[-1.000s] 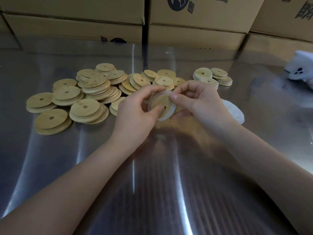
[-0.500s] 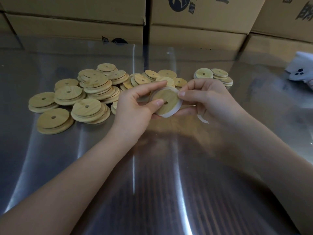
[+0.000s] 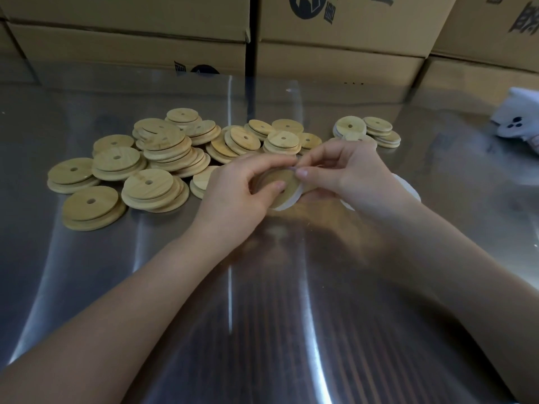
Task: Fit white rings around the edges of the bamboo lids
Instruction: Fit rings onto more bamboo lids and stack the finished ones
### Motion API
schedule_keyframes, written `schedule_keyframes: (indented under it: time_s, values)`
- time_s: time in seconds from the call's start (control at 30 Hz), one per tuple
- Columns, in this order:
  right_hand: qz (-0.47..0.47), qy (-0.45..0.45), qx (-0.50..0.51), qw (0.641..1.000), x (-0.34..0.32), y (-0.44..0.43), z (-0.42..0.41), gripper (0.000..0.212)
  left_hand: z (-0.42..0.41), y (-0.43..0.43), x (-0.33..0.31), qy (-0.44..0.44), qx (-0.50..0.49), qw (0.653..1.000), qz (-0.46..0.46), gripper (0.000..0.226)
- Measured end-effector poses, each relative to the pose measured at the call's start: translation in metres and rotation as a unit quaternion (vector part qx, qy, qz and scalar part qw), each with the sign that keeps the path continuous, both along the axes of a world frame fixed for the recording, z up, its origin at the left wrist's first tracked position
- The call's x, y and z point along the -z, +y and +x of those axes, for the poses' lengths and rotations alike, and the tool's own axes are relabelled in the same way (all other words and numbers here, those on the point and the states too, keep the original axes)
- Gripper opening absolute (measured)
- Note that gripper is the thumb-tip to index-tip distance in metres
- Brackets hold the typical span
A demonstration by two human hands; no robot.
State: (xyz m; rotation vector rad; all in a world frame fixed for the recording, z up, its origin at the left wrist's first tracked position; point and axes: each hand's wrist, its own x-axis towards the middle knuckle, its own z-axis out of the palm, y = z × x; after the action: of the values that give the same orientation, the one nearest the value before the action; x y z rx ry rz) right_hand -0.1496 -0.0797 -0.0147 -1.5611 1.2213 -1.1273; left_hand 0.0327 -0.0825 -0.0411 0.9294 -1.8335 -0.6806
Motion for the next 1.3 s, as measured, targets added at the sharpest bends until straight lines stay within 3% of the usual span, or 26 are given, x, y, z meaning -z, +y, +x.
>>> schedule_keyframes:
  time_s: [0.17, 0.5, 0.73, 0.87, 1.07, 1.3]
  values:
    - [-0.016, -0.022, 0.050, 0.998, 0.005, -0.001, 0.005, 0.005, 0.001, -0.002, 0.000, 0.064, -0.036, 0.997, 0.026, 0.035]
    - [-0.101, 0.031, 0.129, 0.986, 0.011, -0.001, 0.013, 0.009, 0.000, -0.003, -0.002, 0.091, -0.026, 0.994, 0.046, 0.034]
    - [-0.026, -0.025, 0.060, 0.998, -0.001, -0.004, 0.003, 0.009, 0.003, -0.006, -0.001, 0.154, 0.011, 0.984, 0.092, 0.038]
    - [0.003, -0.007, 0.000, 1.000, -0.007, -0.003, -0.006, 0.007, 0.002, -0.005, 0.002, 0.206, 0.058, 0.966, 0.146, 0.041]
    - [-0.008, -0.001, 0.016, 1.000, -0.003, -0.004, -0.005, 0.011, 0.002, -0.006, 0.007, 0.193, 0.092, 0.963, 0.165, 0.040]
    - [-0.030, 0.073, -0.008, 0.997, 0.001, -0.005, -0.004, 0.013, 0.004, -0.008, 0.006, 0.103, 0.073, 0.988, 0.085, 0.037]
